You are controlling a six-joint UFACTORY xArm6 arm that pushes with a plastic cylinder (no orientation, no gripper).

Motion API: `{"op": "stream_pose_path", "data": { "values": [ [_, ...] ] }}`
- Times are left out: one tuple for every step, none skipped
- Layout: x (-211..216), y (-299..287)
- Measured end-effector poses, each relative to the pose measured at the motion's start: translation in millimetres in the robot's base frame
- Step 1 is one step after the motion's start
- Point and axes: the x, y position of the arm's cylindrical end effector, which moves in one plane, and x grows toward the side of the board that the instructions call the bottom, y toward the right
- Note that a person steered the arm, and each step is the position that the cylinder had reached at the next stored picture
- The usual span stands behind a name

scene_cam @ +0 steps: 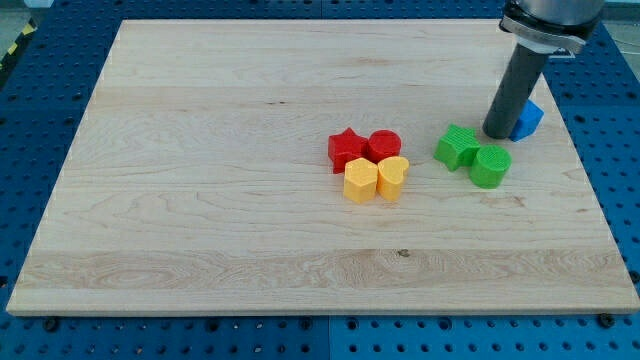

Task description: Move the blue cube down to the blue triangle

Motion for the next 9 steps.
{"op": "stream_pose_path", "data": {
  "values": [
    [1, 0],
    [19, 7],
    [-15, 12],
    [-23, 13],
    [-25, 23],
    [1, 23],
    [0, 39],
    [-10, 46],
    [-17, 42]
  ]
}}
